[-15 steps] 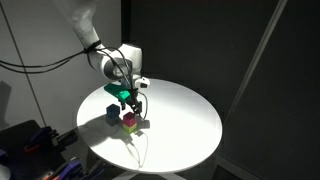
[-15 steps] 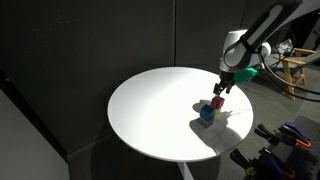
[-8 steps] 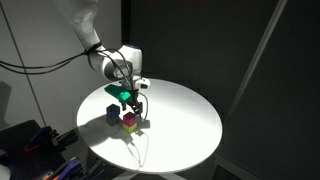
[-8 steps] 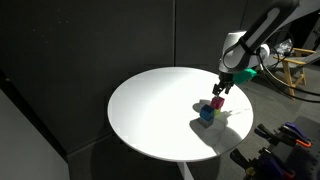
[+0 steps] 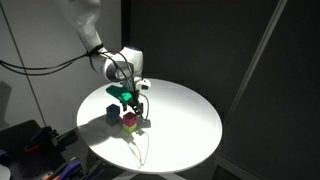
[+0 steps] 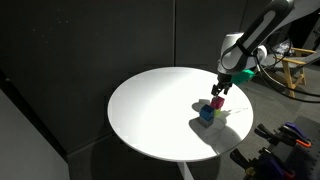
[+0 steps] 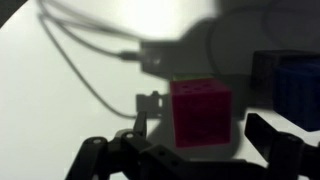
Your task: Put the pink block on top of the stack on the left.
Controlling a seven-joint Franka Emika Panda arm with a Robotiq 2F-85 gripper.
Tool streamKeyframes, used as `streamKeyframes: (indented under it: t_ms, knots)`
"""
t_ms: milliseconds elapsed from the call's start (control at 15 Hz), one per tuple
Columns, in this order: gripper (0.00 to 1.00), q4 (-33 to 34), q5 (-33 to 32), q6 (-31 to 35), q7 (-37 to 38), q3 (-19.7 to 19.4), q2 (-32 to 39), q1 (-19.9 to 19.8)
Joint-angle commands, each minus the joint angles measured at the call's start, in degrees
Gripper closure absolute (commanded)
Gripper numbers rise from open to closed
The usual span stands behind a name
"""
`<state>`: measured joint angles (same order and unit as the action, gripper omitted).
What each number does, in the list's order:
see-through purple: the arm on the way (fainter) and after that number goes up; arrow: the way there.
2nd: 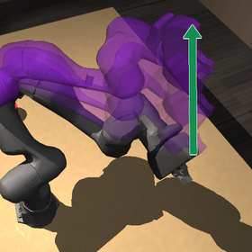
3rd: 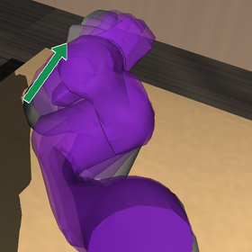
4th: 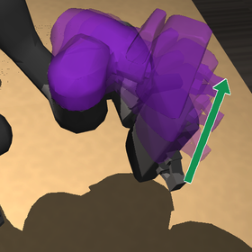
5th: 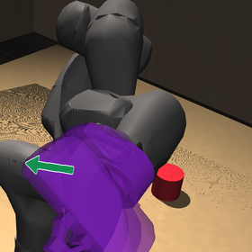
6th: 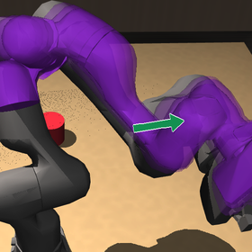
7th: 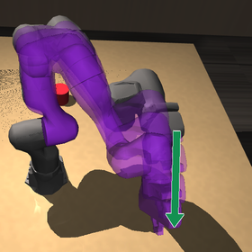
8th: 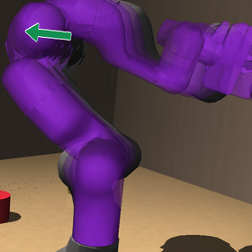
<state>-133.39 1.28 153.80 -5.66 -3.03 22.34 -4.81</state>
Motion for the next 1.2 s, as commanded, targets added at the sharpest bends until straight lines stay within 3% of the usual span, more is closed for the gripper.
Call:
streamKeyframes:
  t_ms: [0, 933, 1067, 1133]
  knots:
    - [0.0, 1.65, 0.25, 0.26, 0.14, 0.6, 1.49, -0.49]
    - [0.0, 3.18, -0.04, 0.2, -0.13, 0.79, 4.29, -0.57]
    - [0.26, 3.24, 0.04, -0.05, -0.13, 0.87, 4.34, -0.58]
    - [0.34, 3.25, 0.01, -0.08, -0.05, 0.84, 4.36, -0.53]
